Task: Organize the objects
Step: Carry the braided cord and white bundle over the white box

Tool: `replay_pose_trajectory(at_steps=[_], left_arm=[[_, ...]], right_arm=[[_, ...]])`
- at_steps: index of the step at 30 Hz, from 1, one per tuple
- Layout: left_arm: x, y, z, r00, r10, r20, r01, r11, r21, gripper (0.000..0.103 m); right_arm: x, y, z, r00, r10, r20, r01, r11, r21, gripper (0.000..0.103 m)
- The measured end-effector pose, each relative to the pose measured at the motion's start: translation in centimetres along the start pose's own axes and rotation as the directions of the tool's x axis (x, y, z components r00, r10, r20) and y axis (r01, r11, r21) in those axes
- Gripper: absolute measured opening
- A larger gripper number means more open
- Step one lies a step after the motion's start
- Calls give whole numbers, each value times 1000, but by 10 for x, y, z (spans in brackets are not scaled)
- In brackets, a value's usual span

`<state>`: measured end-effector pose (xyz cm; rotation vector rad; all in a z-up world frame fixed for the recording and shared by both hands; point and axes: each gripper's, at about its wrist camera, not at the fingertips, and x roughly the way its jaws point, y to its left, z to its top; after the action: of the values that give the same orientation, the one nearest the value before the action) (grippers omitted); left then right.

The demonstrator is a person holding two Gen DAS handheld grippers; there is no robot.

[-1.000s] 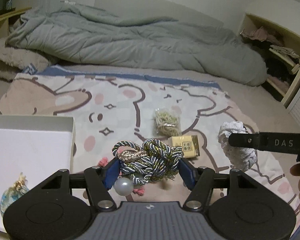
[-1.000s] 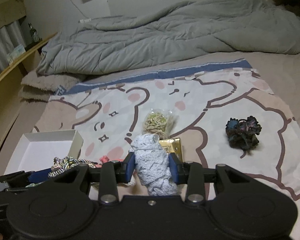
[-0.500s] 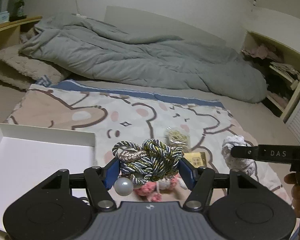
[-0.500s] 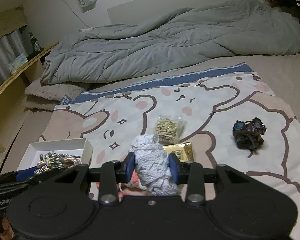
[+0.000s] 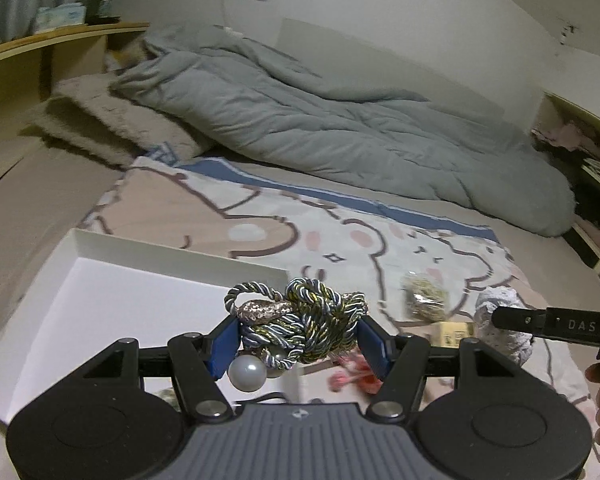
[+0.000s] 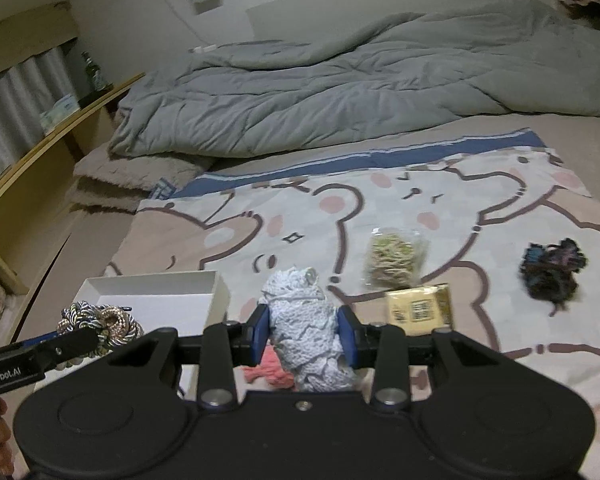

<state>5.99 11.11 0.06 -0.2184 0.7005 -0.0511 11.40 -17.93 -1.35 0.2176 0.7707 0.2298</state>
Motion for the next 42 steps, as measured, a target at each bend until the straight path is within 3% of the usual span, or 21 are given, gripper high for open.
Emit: replay_pose_trajectory(at_steps=[10, 19, 37, 42], left_arm=[[-13, 66, -1, 996, 84, -6, -84, 991, -108, 64], [-25, 129, -9, 984, 177, -31, -179, 959, -221, 64], [-34, 208, -28, 956, 280, -86, -287, 844, -453, 64], [-30, 213, -28, 950, 299, -90, -306, 834, -459, 65]], right_arm=[[21, 57, -4, 997, 79, -26, -80, 996, -39, 38], [46, 114, -18, 988, 124, -94, -133, 987, -94, 38], [104, 205, -66, 935, 284, -214, -262, 957, 127, 38], [115, 223, -76, 917, 323, -233, -287, 942, 177, 38]])
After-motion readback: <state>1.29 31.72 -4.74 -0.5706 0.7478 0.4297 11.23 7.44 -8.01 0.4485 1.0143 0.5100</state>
